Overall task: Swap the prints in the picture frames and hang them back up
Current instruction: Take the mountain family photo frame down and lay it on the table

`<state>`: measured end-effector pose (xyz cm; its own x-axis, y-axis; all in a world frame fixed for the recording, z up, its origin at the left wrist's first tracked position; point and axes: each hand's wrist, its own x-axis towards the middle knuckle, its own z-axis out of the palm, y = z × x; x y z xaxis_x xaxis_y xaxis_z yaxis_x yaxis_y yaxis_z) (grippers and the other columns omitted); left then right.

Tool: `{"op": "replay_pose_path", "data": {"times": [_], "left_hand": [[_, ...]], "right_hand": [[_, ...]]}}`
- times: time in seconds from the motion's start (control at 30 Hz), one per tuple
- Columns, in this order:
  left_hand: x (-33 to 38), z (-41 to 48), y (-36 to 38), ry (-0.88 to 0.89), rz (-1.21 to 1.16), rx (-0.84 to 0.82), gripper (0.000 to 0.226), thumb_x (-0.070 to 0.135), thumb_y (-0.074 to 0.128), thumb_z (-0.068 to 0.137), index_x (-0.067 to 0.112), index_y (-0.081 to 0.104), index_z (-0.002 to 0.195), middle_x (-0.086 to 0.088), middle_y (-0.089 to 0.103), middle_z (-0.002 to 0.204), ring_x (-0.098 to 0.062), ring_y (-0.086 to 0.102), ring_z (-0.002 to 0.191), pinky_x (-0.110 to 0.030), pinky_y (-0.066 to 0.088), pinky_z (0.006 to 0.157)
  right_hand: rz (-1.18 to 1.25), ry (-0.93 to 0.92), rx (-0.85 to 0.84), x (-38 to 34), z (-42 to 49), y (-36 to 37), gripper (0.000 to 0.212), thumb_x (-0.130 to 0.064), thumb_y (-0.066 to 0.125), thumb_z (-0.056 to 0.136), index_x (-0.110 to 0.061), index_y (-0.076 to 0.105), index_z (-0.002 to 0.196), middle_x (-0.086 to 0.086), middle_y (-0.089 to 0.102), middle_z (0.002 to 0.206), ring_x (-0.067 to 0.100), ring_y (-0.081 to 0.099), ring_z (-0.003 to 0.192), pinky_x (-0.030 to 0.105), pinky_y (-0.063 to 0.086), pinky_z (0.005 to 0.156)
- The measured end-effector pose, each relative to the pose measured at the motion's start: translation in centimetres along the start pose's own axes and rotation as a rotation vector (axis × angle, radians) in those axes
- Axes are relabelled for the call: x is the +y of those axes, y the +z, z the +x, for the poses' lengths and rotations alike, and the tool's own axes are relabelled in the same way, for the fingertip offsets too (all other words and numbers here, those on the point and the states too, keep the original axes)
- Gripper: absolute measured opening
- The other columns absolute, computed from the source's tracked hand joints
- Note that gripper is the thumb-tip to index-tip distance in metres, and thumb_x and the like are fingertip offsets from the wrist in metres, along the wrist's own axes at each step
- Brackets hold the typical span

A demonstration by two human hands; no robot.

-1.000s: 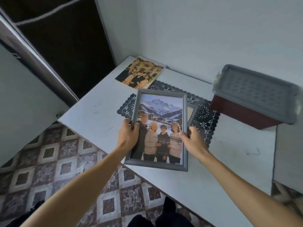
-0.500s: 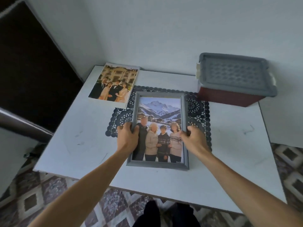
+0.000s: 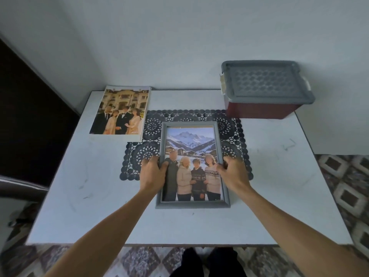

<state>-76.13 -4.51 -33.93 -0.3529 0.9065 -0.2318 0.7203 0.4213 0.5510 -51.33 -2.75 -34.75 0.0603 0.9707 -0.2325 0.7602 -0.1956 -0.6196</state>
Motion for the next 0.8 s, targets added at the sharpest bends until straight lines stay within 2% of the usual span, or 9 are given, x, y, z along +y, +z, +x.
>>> {"op": "replay_pose_path", "data": {"times": [0.17,0.33,0.53,0.63,0.7,0.8], "left_hand": [[-0.3,0.1,0.1,0.019,0.013,-0.046,0.028,0.033,0.057,0.097,0.009,0.059,0.112,-0.014,0.053,0.110,-0.026,0.050,0.084,-0.036,0.042,0.075],[-0.4,0.1,-0.1,0.036,0.042,-0.087,0.031,0.032,0.055,0.098,0.009,0.056,0.119,-0.015,0.051,0.114,-0.028,0.052,0.089,-0.041,0.046,0.083],[-0.9,-0.5,0.0,0.133,0.177,-0.146,0.045,0.033,0.052,0.099,0.004,0.042,0.132,-0.019,0.043,0.125,-0.037,0.052,0.110,-0.045,0.044,0.095],[-1.0,-0.9,-0.2,0.203,0.255,-0.113,0.044,0.033,0.054,0.097,0.003,0.043,0.128,-0.019,0.039,0.126,-0.038,0.047,0.113,-0.047,0.044,0.097],[-1.0,-1.2,-0.6,0.278,0.266,-0.061,0.037,0.030,0.054,0.097,0.005,0.049,0.123,-0.017,0.040,0.126,-0.036,0.046,0.113,-0.047,0.046,0.096],[-0.7,-1.6,-0.8,0.476,0.245,-0.047,0.020,0.023,0.053,0.098,0.011,0.062,0.110,-0.010,0.049,0.116,-0.027,0.052,0.104,-0.042,0.052,0.087]], "right_hand": [[-0.022,-0.004,0.005,0.2,0.2,0.2,0.022,-0.025,0.064,0.094,-0.009,0.062,0.080,0.005,0.063,0.075,0.017,0.060,0.060,0.019,0.035,0.047],[-0.062,-0.021,-0.035,0.8,0.4,0.2,0.020,-0.028,0.061,0.096,-0.012,0.059,0.085,0.007,0.063,0.083,0.016,0.061,0.065,0.020,0.037,0.049],[-0.182,-0.103,-0.069,0.3,-0.2,-0.4,0.021,-0.030,0.060,0.095,-0.012,0.057,0.105,0.005,0.059,0.094,0.020,0.061,0.078,0.035,0.056,0.067],[-0.201,-0.135,-0.093,0.4,-0.7,-0.9,0.020,-0.023,0.057,0.096,-0.010,0.055,0.111,0.005,0.059,0.092,0.017,0.059,0.072,0.023,0.042,0.054],[-0.219,-0.153,-0.105,0.5,-1.0,-1.3,0.019,-0.020,0.055,0.097,-0.008,0.055,0.112,0.003,0.058,0.088,0.015,0.057,0.066,0.021,0.035,0.049],[-0.263,-0.165,-0.108,0.8,-1.9,-2.0,0.010,-0.022,0.054,0.097,-0.012,0.057,0.098,0.002,0.060,0.082,0.014,0.058,0.063,0.027,0.043,0.052]]}}
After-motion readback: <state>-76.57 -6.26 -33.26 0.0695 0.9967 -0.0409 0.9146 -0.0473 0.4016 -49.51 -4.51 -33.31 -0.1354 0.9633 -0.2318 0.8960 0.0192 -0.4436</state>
